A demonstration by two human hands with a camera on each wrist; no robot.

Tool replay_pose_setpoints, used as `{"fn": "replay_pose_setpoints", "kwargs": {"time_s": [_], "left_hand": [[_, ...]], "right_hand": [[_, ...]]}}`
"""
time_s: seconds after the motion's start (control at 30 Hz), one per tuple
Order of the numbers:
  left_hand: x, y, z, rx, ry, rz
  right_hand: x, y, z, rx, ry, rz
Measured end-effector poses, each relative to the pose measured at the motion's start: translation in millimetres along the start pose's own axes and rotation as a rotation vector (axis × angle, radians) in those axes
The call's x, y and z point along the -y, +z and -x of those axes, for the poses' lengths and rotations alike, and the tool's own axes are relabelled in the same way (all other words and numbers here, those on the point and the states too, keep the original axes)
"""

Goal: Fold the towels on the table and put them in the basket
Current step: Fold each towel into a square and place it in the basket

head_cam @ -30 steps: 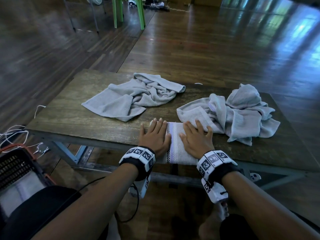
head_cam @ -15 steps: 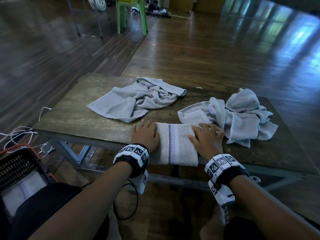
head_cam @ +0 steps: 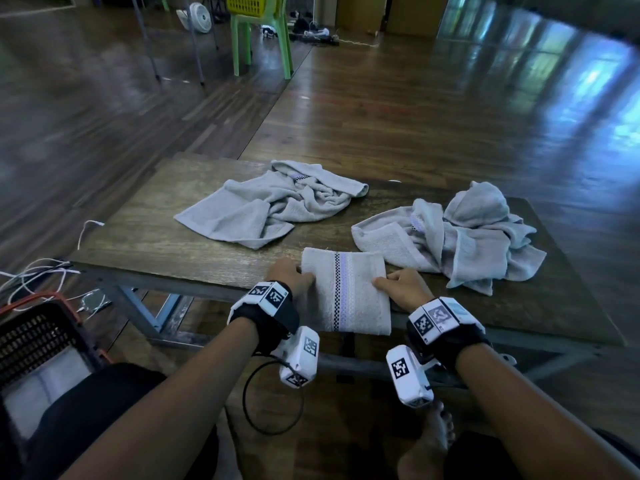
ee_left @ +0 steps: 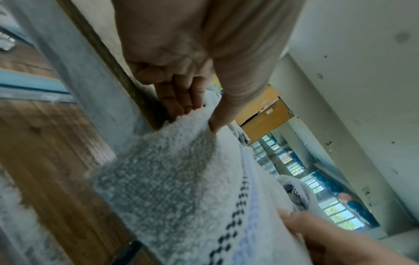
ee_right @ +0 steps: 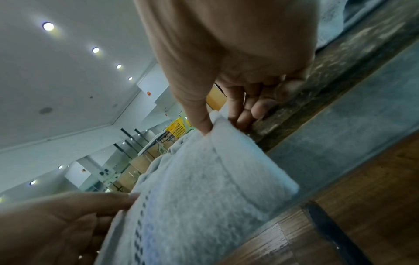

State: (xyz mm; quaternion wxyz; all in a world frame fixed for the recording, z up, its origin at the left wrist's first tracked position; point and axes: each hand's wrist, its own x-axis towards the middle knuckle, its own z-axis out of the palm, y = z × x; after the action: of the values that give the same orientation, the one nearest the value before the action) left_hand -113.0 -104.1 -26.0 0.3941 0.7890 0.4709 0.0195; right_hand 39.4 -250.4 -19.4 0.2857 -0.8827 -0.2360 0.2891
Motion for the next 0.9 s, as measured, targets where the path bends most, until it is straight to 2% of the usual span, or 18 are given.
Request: {"fn": "replay_pose_setpoints", "kwargs": {"time_s": [0.3, 0.43, 0.67, 0.8, 0.9], "left_hand": [[-5, -1, 8, 0.004, -0.084, 0.271], [-6, -1, 18, 0.009, -0.107, 0.435], [-10, -14, 56, 0.054, -0.12, 0.637], [-17, -36, 84, 0.049, -0.058, 0.684], [-29, -61, 108, 0.009, 0.018, 0.746]], "right_hand": [[6, -6, 3, 0.076, 0.023, -0.239], [7, -12, 18, 0.155, 0.07, -0.45], [5, -26, 52, 0.205, 0.168, -0.624], [19, -41, 77, 0.172, 0.105, -0.681], [45, -56, 103, 0.124, -0.016, -0.684]]}}
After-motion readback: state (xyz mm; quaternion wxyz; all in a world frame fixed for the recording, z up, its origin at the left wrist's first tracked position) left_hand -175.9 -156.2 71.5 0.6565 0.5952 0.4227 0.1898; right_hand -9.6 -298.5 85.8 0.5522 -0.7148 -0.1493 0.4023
